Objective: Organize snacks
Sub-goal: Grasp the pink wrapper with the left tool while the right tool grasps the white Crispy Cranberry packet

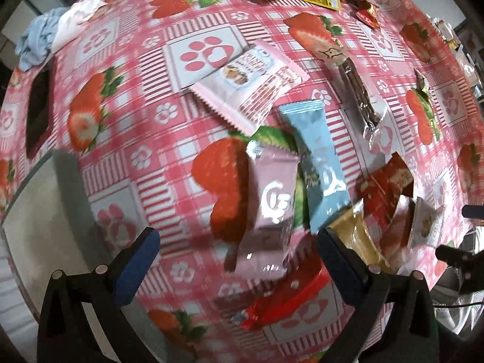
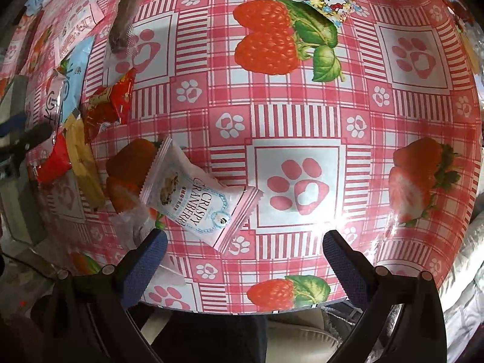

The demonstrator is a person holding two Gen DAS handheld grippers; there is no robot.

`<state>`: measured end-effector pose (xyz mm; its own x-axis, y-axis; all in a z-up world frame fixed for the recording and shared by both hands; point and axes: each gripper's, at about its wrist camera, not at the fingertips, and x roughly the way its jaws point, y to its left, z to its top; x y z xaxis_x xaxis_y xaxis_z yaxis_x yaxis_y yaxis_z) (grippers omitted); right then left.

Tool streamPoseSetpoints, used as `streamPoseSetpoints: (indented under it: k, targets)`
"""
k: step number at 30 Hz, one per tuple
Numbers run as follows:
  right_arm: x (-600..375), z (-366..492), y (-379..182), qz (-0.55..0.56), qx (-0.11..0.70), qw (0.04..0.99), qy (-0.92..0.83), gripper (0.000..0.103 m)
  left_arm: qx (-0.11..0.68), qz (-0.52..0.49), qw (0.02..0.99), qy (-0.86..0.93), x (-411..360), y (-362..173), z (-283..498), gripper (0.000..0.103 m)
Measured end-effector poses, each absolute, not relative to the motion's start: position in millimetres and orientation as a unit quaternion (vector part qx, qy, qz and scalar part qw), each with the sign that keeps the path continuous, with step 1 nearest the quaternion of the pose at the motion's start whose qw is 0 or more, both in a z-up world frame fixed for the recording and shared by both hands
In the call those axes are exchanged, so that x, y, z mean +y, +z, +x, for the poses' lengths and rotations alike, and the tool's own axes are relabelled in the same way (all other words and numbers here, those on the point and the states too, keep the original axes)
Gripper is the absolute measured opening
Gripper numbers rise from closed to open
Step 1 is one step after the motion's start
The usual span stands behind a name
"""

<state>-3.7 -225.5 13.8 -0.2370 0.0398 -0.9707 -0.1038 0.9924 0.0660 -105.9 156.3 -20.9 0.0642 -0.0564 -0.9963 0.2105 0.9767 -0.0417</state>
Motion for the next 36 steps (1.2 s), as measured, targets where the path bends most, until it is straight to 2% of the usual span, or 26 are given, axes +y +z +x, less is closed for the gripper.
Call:
streamPoseSetpoints:
  k: [4,13,17,21,26,31,36]
  targets:
    - [-227.7,-9.3,14.8,-0.048,0.783,0.616,0.074,0.103,0.684,0.077,0.723,-0.056,146.2,-24.7,-71.0,0.103]
    - [-185.2,-14.3,-2.8,-0.140,0.777,0.605,0.103,0.103,0.698,0.042,0.714,-0.030,160.6,-51.2,-50.1,0.103]
    - [-174.0,-12.3,-11.0,-0.158,0.775,0.602,0.109,0.103,0.688,0.066,0.721,-0.049,128.3,-43.1,-49.4,0.103]
    - [-185.4,-3.4,-11.5,-0.124,0.783,0.605,0.078,0.103,0.680,0.089,0.726,-0.035,104.7,-50.8,-30.2,0.103]
    - [-214.9,-3.2,-10.9,-0.008,0.800,0.599,0.037,0.103,0.689,0.061,0.722,-0.015,96.5,-51.7,-8.6,0.103]
    - [-207.0,-3.5,-13.4,-0.017,0.800,0.598,0.041,0.103,0.688,0.076,0.721,-0.042,71.0,-54.5,-34.6,0.103]
    - [-177.4,5.9,-42.2,-0.017,0.804,0.593,0.037,0.103,0.691,0.066,0.717,-0.064,52.7,-64.1,-31.9,0.103]
